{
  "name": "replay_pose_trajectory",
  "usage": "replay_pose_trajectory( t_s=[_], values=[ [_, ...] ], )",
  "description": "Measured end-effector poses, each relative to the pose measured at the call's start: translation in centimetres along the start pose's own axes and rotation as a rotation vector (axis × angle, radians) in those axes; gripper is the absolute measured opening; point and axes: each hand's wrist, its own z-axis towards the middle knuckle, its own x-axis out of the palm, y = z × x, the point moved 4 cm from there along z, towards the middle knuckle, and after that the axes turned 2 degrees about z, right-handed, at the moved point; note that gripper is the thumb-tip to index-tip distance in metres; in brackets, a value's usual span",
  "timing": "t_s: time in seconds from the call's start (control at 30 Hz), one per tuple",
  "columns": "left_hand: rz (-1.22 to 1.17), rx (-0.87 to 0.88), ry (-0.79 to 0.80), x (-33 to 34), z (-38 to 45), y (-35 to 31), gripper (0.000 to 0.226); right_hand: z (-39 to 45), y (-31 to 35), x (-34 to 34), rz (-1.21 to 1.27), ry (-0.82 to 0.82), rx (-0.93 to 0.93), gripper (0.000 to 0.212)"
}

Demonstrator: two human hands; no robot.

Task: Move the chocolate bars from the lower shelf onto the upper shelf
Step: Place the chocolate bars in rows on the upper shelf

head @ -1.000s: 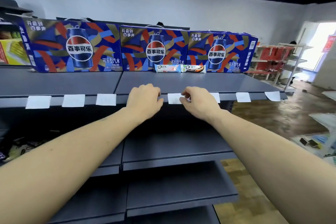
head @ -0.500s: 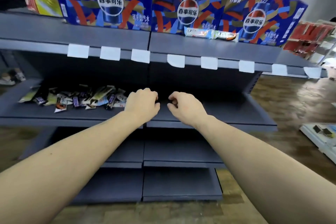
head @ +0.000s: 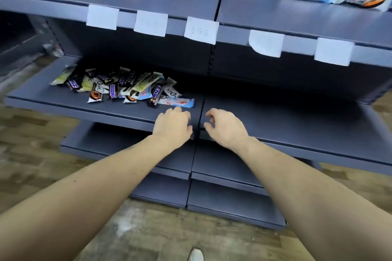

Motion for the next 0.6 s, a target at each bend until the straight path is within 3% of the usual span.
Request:
replay_pose_trajectory(
  t_s=[0.2, 0.6],
  values=[
    [0.026, -0.085, 0.051, 3.4, 3.5, 2.1, 0.039, 4.9, -1.0, 2.8, -0.010, 0.058, -0.023, 0.035],
    [0.074, -0.250, -0.027, 6.8, 7.8, 8.2, 0.071, 10.8, 1.4, 7.2, -0.010, 0.047, -0.134, 0.054]
  ],
)
